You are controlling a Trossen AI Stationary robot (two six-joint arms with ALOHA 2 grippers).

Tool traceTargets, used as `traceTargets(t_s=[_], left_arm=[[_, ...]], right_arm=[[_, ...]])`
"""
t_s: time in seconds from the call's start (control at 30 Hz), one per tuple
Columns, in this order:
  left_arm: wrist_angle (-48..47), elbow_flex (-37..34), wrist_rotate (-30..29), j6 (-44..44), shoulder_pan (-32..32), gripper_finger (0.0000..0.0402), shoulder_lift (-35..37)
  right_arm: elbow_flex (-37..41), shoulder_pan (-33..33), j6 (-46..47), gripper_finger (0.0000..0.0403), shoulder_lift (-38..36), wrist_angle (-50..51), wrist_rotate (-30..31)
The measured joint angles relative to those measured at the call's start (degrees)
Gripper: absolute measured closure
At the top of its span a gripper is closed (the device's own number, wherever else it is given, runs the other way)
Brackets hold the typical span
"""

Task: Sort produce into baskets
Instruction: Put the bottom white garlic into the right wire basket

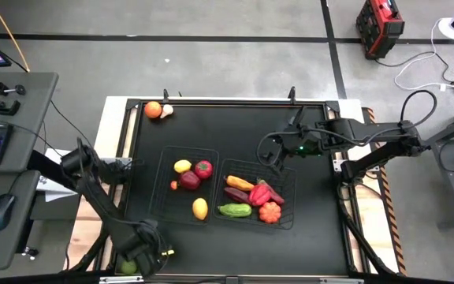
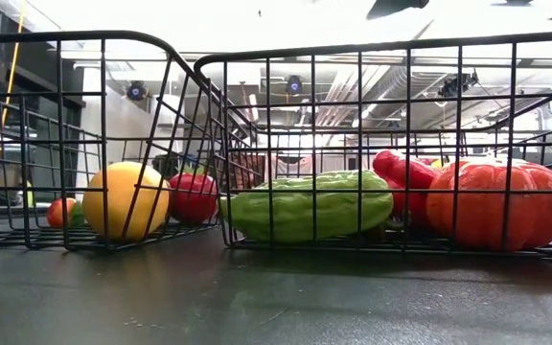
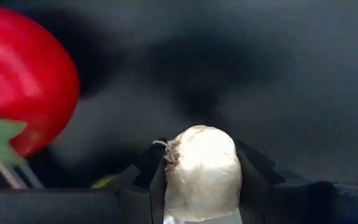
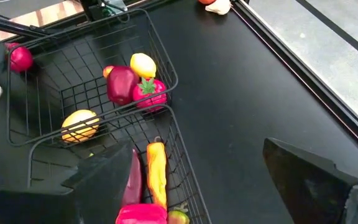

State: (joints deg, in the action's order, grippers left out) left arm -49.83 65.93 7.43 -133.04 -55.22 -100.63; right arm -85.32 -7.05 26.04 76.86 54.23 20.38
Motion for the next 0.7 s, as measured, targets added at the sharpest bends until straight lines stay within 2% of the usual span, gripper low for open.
traceTargets(t_s=[0.1, 0.17, 0.37, 0.47, 0.6, 0.7], left_arm=[[0.6, 0.0, -2.1, 3.7, 0.5, 0.0286, 4.2], [1.3, 0.0, -5.8, 7.4, 0.7, 0.0277, 7.4], [5.9, 0.0, -26.4, 22.0, 2.9, 0.0270, 19.1], [6.5, 0.1, -33.4, 29.3, 6.6, 0.0271, 24.3], [7.2, 0.1, -35.7, 43.1, 14.9, 0.0271, 28.0], [11.0, 0.1, -31.5, 57.3, 23.3, 0.0271, 28.2]], right_arm=[[0.0, 0.0, 0.0, 0.0049, 0.0, 0.0, 0.0], [0.0, 0.0, -0.3, 0.0049, 0.0, 0.0, -1.0], [0.0, 0.0, 1.0, 0.0049, 0.0, 0.0, -3.4], [0.0, -0.1, 1.2, 0.0049, -0.4, 0.0, -4.5], [0.0, -0.1, 2.5, 0.0049, -1.1, 0.0, -4.5], [0.0, -0.1, 2.7, 0.0049, -1.9, -0.5, -4.0]])
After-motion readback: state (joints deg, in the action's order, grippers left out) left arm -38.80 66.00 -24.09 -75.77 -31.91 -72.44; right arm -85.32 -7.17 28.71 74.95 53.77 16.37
